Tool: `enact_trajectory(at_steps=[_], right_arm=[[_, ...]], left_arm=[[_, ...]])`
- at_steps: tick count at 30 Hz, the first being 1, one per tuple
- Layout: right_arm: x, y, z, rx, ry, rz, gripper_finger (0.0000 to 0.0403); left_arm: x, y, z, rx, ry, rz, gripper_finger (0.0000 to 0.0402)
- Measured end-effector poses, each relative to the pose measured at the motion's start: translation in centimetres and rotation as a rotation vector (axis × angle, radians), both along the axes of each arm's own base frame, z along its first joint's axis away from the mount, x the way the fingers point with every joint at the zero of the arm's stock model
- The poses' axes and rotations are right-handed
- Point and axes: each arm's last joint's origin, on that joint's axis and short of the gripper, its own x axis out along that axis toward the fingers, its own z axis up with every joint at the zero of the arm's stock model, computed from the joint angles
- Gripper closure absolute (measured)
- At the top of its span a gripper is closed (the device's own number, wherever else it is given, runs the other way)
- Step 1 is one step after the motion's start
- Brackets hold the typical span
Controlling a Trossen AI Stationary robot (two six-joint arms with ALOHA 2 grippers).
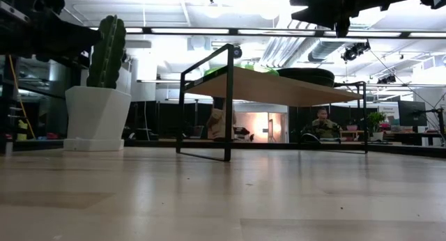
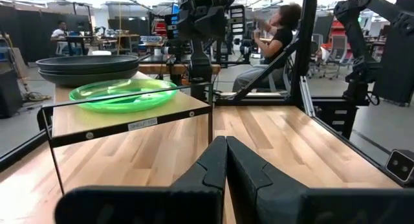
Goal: Place and stack plates onto a shelf
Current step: Return to Home Position
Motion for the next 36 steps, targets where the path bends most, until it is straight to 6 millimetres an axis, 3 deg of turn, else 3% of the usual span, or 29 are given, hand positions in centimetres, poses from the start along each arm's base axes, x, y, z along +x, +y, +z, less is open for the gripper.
enact_trajectory(at_steps=[10,13,15,18,20,26,36], right_arm=[[-0.8,0.0,0.0,0.033,0.031,0.004,0.0243],[-1.8,0.1,0.3,0.026,0.051,-0.004,0.0275],[-2.8,0.1,0.1,0.057,0.068,-0.019,0.0318],[-4.2,0.3,-2.2,0.109,0.095,-0.002,0.0387],[-5.1,0.5,-4.1,0.151,0.104,0.016,0.0386],[-6.7,0.4,-7.2,0.174,0.067,0.102,0.04],[-7.6,-1.7,-8.1,0.002,-0.123,0.226,0.0402]], left_arm=[[0.0,0.0,0.0,0.001,0.0,-0.009,0.0401],[0.0,0.0,0.0,0.001,0.0,-0.009,0.0401],[0.0,0.0,0.0,0.001,0.0,-0.009,0.0401],[0.0,0.0,0.0,0.001,0.0,-0.009,0.0401],[0.0,0.0,0.0,0.001,0.0,-0.009,0.0401],[0.0,0.0,0.0,0.001,-0.001,-0.009,0.0401],[0.0,0.0,0.0,0.001,-0.001,-0.009,0.0401]])
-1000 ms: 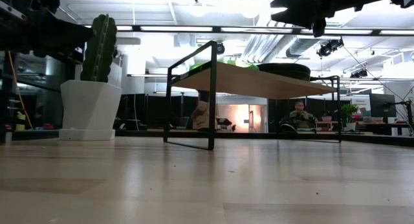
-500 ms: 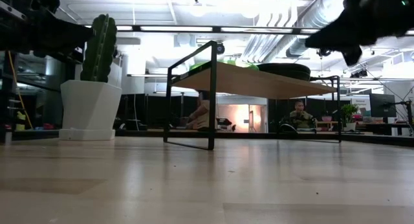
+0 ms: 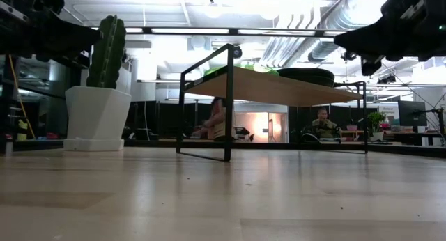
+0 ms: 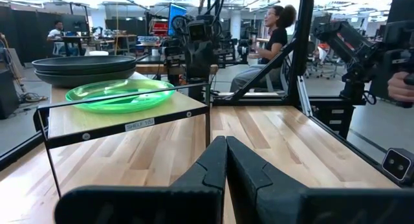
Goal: Place and stack plates onto a shelf
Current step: Return to Home Position
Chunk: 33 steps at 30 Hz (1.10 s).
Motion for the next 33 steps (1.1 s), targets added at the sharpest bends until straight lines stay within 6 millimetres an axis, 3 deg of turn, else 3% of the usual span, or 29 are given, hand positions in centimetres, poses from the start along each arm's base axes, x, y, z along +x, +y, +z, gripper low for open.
enact_trajectory(at_steps=[19,33], right_arm=[[-2.5,-1.5,-0.7,-0.028,0.099,-0.072,0.0403],[-3.0,-1.6,-1.0,-0.219,0.141,-0.08,0.0403]], left_arm=[[0.0,0.0,0.0,0.0,0.0,0.0,0.0401],[0.0,0.0,0.0,0.0,0.0,0.001,0.0401]])
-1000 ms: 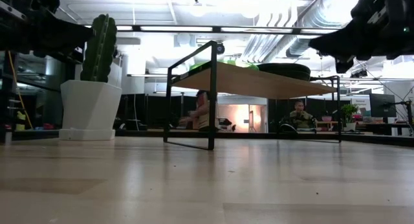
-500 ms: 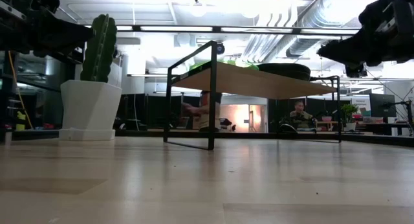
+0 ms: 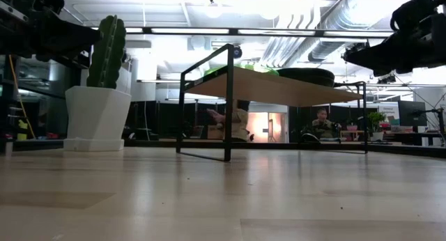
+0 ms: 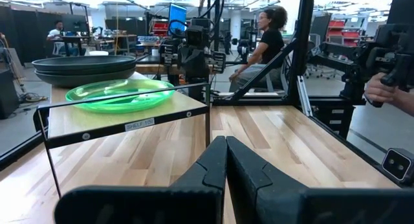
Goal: Place and stack plates onto a shelf
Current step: Return to Home Position
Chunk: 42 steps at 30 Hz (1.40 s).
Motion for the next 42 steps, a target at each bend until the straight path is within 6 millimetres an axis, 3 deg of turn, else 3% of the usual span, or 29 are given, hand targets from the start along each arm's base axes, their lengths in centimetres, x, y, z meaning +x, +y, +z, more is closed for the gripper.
enact_trajectory(at_steps=[11,24,34,42], right_arm=[[0.04,0.76,-0.48,0.12,0.047,0.32,0.0403],[0.05,0.7,-0.47,0.013,0.049,0.303,0.0403],[0.05,0.7,-0.47,0.301,0.036,0.289,0.0403],[0.05,0.69,-0.47,0.383,0.032,0.283,0.0403]], left_arm=[[0.0,0.0,0.0,0.0,0.0,0.0,0.0401],[0.0,0.0,0.0,0.0,0.0,0.0,0.0401],[0.0,0.0,0.0,0.0,0.0,0.0,0.0401],[0.0,0.0,0.0,0.0,0.0,0.0,0.0401]])
